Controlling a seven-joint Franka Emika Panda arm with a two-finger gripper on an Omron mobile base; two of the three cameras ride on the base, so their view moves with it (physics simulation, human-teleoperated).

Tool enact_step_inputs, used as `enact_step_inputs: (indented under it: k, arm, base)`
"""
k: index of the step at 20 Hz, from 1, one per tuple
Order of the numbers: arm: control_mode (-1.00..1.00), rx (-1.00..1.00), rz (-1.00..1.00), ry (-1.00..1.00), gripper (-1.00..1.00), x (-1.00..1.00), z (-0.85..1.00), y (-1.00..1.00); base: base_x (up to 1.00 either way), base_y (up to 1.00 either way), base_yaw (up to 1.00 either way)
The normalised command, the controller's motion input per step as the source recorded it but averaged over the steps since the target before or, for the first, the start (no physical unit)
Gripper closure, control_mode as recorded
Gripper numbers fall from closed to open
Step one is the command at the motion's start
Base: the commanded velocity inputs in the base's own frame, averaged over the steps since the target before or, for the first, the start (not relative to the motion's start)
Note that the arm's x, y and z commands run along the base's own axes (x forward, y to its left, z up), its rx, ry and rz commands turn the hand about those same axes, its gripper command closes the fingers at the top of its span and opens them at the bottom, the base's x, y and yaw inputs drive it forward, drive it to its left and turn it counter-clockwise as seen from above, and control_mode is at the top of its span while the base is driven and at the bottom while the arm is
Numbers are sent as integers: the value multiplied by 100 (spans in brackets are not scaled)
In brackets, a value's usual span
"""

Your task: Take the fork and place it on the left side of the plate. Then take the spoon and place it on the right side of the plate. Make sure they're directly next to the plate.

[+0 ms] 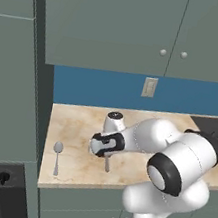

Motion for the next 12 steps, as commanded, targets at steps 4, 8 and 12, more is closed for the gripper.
enact_step_inputs:
  k: [4, 8, 12]
  arm:
    - [-100, 0, 0, -2, 100, -45, 43, -32]
    - [-100, 0, 0, -3, 100, -48, 82, -27]
    - [-100, 0, 0, -6, 100, -41, 75, -15]
  base:
    - [0, 0, 0]
    - [0, 0, 0]
    - [0, 0, 0]
